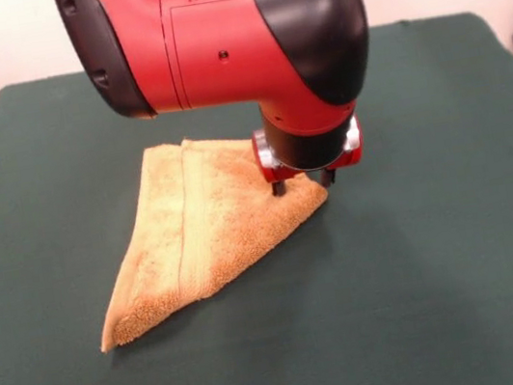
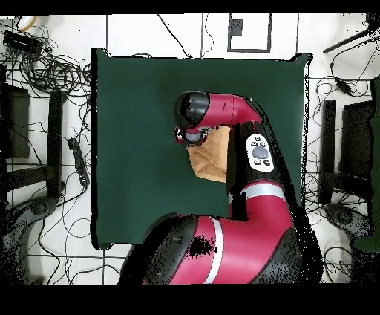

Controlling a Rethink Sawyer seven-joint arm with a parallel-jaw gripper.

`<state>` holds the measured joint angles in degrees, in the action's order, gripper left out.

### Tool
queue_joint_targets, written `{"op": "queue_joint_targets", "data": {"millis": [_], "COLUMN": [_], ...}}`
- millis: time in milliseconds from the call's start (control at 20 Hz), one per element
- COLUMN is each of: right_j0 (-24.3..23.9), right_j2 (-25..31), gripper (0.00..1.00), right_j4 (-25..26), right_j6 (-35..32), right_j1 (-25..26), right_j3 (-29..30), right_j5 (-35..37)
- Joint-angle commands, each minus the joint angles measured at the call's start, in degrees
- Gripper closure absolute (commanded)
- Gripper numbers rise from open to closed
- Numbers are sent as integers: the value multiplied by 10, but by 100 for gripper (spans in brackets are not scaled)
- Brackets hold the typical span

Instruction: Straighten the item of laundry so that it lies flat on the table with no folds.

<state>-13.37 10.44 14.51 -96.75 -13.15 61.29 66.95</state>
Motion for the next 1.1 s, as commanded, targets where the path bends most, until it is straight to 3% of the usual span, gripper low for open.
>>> {"op": "queue_joint_targets", "data": {"millis": [50,1100], "right_j0": [2,-3], "right_j2": [30,33], "gripper": [0,0], "right_j4": [10,3], "right_j6": [20,19], "right_j1": [22,22], "right_j3": [5,8], "right_j5": [-11,0]}}
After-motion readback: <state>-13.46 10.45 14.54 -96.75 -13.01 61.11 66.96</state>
